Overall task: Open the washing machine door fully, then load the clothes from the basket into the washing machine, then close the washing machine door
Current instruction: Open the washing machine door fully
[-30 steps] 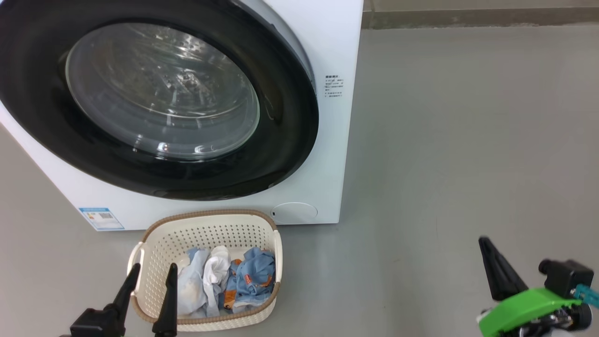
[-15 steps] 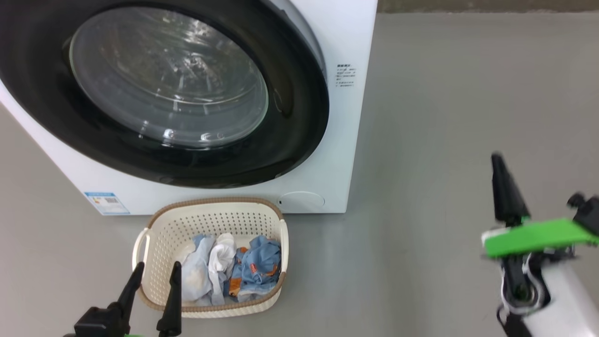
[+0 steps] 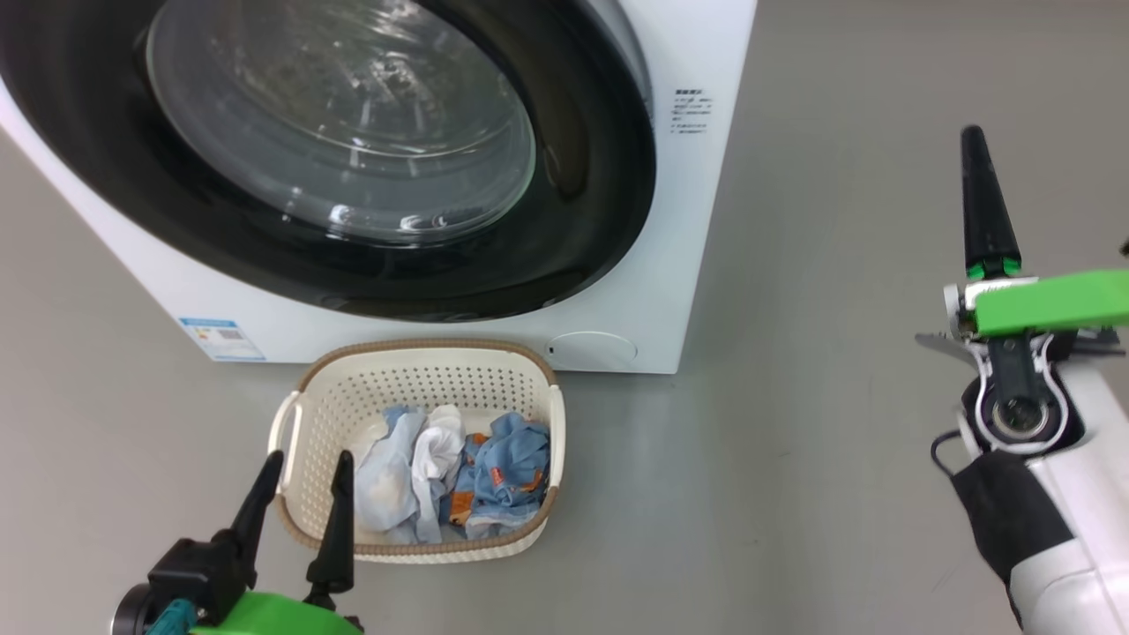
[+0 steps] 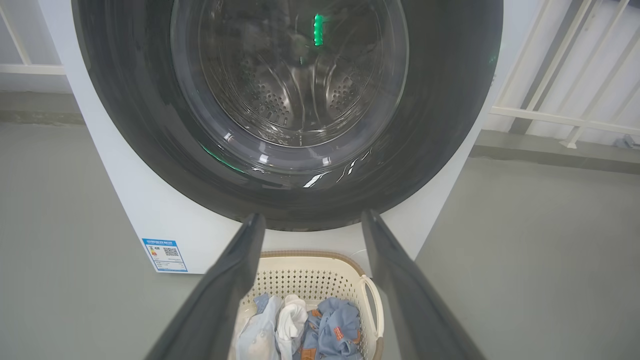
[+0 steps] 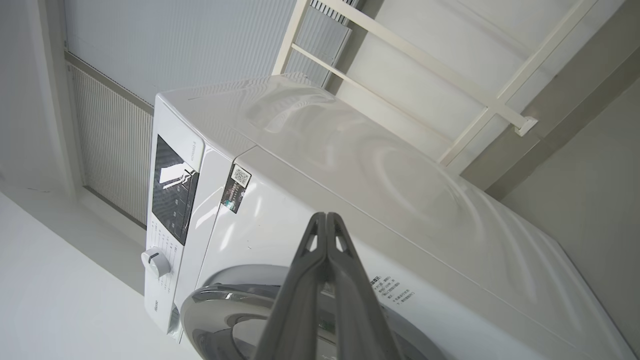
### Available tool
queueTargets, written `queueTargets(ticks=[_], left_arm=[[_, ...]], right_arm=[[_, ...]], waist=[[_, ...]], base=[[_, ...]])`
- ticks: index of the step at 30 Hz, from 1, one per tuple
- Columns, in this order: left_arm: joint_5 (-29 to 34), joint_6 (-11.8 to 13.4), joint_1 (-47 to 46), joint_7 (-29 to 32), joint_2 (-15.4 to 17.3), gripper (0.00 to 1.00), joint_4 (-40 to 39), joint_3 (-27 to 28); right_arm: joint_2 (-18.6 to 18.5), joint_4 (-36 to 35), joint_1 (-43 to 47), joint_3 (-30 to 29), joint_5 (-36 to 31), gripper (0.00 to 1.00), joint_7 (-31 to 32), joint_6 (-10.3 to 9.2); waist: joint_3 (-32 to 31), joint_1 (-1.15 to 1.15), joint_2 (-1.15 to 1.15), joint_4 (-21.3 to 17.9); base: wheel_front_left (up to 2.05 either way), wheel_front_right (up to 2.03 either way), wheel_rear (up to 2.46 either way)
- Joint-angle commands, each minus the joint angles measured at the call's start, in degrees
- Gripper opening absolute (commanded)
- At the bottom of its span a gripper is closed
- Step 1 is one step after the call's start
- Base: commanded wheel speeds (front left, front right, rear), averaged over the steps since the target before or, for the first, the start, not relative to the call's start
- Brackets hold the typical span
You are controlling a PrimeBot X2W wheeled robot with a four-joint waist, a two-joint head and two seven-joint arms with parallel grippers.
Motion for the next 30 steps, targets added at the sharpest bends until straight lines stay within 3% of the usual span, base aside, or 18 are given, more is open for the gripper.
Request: queueTargets(ticks=[1, 10, 17, 30], left_arm=[[-0.8, -0.1, -2.3, -0.4, 0.4, 1.00, -1.1, 1.4], [-1.3, -0.1, -4.4, -0.4, 0.4, 1.00, -0.9, -0.1], [-2.3, -0.1, -5.7, -0.4, 0.4, 1.00, -0.8, -1.7], [-3.8, -0.1, -8.7, -0.4, 0.4, 1.00, -1.6, -3.8]], right_arm=[[-0.5, -1.3, -2.1, 1.7, 2.7, 0.00, 1.5, 0.10], [-2.5, 0.5, -7.1, 2.5, 15.5, 0.00, 14.7, 0.10], [-4.1, 4.3, -10.2, 2.3, 17.7, 0.00, 24.2, 0.10], [-3.5, 9.0, -17.9, -1.6, 22.0, 0.00, 39.5, 0.10]], waist=[[0.5, 0.00, 0.00, 0.6], [2.7, 0.00, 0.00, 2.9], [4.6, 0.00, 0.00, 4.9], [9.4, 0.00, 0.00, 7.5]], base=[[0.00, 0.00, 0.00], [0.00, 0.00, 0.00], [0.00, 0.00, 0.00], [0.00, 0.00, 0.00]])
